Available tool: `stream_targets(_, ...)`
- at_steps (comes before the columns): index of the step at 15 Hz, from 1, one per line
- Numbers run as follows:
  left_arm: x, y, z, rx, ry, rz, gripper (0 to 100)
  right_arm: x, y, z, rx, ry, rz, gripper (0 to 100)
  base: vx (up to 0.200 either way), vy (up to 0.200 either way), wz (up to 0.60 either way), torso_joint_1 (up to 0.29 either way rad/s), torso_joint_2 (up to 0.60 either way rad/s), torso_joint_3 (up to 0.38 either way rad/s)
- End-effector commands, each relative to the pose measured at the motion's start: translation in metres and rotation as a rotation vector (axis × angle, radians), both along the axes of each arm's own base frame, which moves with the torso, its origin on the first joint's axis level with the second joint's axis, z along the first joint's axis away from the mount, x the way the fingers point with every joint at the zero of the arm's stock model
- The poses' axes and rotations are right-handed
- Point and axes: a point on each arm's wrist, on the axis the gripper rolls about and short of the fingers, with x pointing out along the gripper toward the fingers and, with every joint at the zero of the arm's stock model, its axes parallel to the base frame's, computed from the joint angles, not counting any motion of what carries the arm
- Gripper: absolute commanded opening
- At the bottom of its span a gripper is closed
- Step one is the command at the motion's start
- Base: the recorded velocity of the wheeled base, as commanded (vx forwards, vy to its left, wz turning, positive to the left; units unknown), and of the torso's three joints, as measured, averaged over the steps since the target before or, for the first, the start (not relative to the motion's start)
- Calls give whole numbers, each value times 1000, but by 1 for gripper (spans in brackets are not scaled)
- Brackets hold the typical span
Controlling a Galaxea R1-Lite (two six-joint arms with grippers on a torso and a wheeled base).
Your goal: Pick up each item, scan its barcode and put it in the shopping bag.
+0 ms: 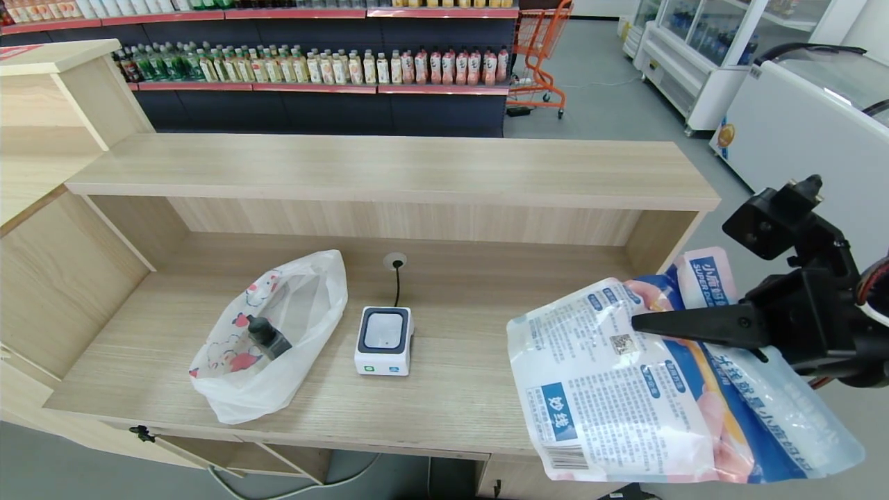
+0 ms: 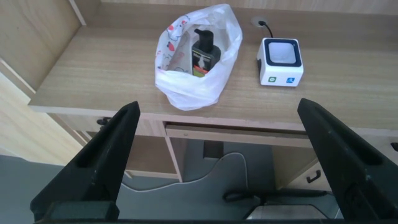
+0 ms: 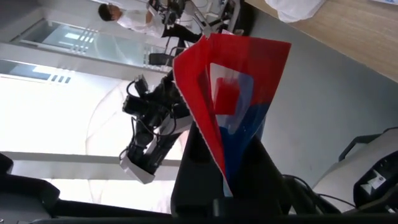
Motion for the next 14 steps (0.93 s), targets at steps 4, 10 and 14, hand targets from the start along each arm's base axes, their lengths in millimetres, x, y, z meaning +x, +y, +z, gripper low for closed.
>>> stream_targets(4, 0, 0, 0, 0, 1, 0, 100, 14, -2, -8, -148, -386, -145, 0, 0, 0, 0, 0, 0, 0)
stream_targets(10, 0, 0, 0, 0, 1, 0, 100, 22, -32, -17, -610, -1056, -299, 0, 0, 0, 0, 0, 0, 0)
stream_targets(14, 0, 0, 0, 0, 1, 0, 100, 6, -34, -30, -750, -1218, -253, 0, 0, 0, 0, 0, 0, 0)
